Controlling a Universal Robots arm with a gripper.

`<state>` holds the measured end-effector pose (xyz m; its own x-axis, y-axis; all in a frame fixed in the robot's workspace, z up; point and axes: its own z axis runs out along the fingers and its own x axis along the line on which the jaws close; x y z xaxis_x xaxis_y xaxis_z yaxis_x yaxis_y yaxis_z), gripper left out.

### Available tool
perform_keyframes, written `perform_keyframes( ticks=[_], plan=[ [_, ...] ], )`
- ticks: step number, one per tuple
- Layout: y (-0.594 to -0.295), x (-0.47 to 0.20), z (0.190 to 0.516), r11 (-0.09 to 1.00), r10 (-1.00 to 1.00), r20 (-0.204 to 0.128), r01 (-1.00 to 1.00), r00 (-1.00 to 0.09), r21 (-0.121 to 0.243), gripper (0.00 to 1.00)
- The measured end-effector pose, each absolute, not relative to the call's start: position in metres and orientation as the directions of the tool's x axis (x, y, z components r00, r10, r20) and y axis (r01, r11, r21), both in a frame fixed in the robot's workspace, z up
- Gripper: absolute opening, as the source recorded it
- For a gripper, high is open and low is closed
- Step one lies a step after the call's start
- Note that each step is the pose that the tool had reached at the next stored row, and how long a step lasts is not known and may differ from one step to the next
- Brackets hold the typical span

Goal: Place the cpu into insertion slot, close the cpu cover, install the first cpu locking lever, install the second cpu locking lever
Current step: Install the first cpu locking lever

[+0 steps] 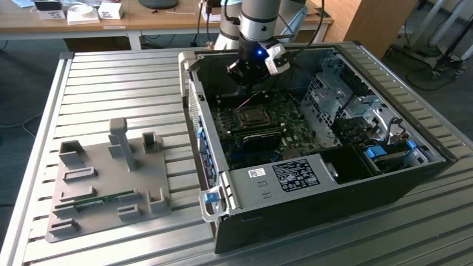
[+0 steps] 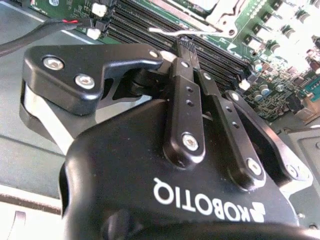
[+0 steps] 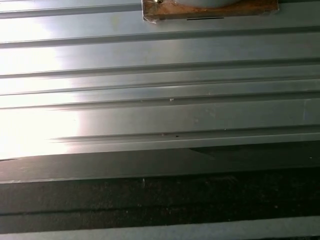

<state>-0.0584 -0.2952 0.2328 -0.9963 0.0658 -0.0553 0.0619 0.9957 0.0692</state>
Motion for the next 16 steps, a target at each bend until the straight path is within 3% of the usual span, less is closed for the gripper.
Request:
perform_keyframes(
  ticks=[16],
  plan=[
    [-0.2965, -0.0578, 0.2274, 0.996, 0.066, -0.055, 0.062, -0.996, 0.069, 0.1]
  ],
)
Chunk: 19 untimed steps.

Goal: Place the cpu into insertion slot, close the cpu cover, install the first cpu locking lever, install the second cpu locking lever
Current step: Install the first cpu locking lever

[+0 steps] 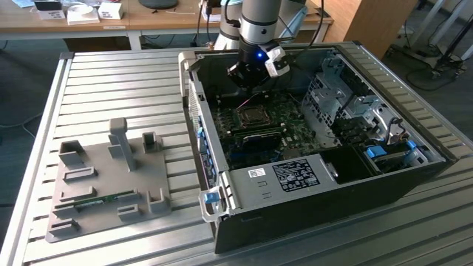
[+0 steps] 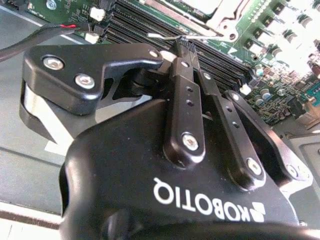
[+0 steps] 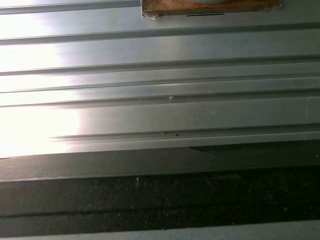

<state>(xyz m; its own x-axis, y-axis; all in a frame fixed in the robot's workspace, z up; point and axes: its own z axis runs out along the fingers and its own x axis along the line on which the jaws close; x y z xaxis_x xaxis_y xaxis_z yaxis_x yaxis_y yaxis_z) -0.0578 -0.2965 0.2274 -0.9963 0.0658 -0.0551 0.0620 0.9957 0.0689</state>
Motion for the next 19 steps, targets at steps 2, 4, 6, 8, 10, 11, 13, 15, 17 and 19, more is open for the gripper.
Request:
perform_keyframes(
  ticks=[2, 4, 6, 8, 10, 11, 13, 15, 17, 19],
  plan=[
    [-0.2965, -0.0578, 0.2272, 0.996, 0.066, -0.055, 0.062, -0.996, 0.069, 0.1],
    [-0.2965, -0.0576, 0.2269, 0.996, 0.066, -0.055, 0.062, -0.996, 0.069, 0.1],
    [-0.2965, -0.0568, 0.2265, 0.996, 0.066, -0.055, 0.062, -0.996, 0.069, 0.1],
    [-0.2965, -0.0567, 0.2263, 0.996, 0.066, -0.055, 0.062, -0.996, 0.067, 0.1],
    [-0.2965, -0.0566, 0.2261, 0.996, 0.066, -0.055, 0.062, -0.996, 0.067, 0.1],
    [-0.2965, -0.0565, 0.226, 0.996, 0.066, -0.055, 0.062, -0.996, 0.067, 0.1],
    [-0.2964, -0.0563, 0.2253, 0.996, 0.066, -0.056, 0.062, -0.996, 0.067, 0.1],
    [-0.2965, -0.0563, 0.224, 0.996, 0.066, -0.055, 0.062, -0.996, 0.067, 0.1],
    [-0.2966, -0.0563, 0.2234, 0.996, 0.066, -0.055, 0.062, -0.996, 0.067, 0.1],
    [-0.2966, -0.0563, 0.2233, 0.996, 0.066, -0.055, 0.062, -0.996, 0.067, 0.1]
  ],
)
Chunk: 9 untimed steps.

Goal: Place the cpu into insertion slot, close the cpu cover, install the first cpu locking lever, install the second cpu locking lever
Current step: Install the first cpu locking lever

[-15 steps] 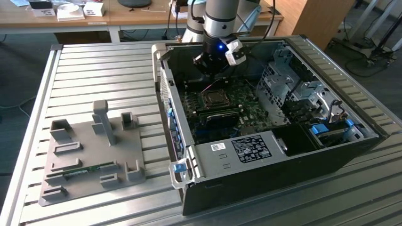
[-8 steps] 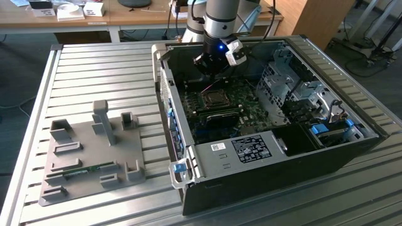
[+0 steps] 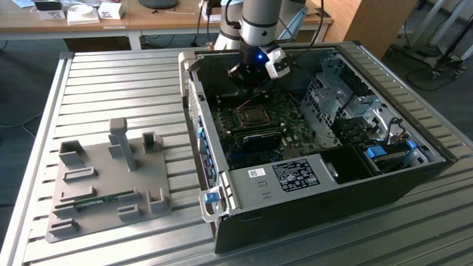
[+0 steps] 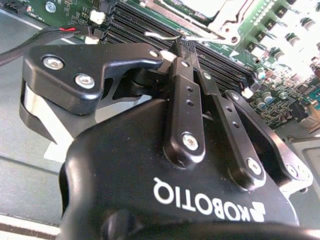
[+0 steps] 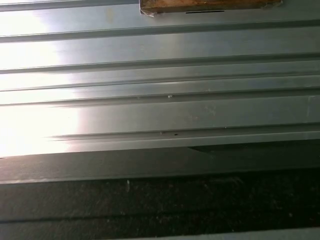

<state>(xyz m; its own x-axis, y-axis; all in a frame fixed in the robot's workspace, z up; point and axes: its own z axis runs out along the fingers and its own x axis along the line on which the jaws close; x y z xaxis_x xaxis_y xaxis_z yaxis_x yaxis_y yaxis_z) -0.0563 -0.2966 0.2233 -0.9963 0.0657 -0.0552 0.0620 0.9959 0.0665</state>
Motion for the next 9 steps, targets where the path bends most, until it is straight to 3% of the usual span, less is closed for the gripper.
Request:
perform_keyframes(
  ticks=[9],
  plan=[
    [-0.2967, -0.056, 0.2227, 0.996, 0.066, -0.056, 0.062, -0.996, 0.066, 0.1]
  ],
)
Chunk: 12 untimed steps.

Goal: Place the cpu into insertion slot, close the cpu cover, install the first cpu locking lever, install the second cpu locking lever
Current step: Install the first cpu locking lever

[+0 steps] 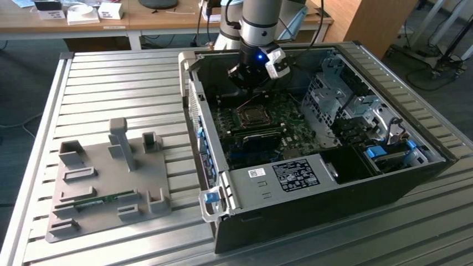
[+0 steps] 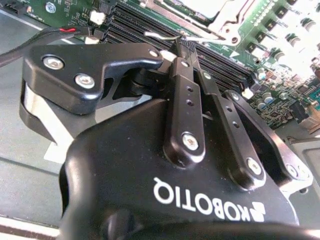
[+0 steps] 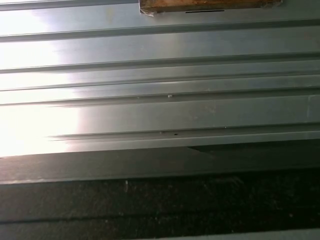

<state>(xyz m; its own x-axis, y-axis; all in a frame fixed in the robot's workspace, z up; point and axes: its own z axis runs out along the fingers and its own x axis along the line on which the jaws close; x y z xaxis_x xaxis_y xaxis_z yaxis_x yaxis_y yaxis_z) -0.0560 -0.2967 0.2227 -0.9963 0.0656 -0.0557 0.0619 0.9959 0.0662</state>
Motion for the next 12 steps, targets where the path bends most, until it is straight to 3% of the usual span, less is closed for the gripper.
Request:
perform_keyframes(
  ticks=[12],
  plan=[
    [-0.2972, -0.0518, 0.2214, 0.996, 0.066, -0.055, 0.062, -0.996, 0.067, 0.1]
  ],
)
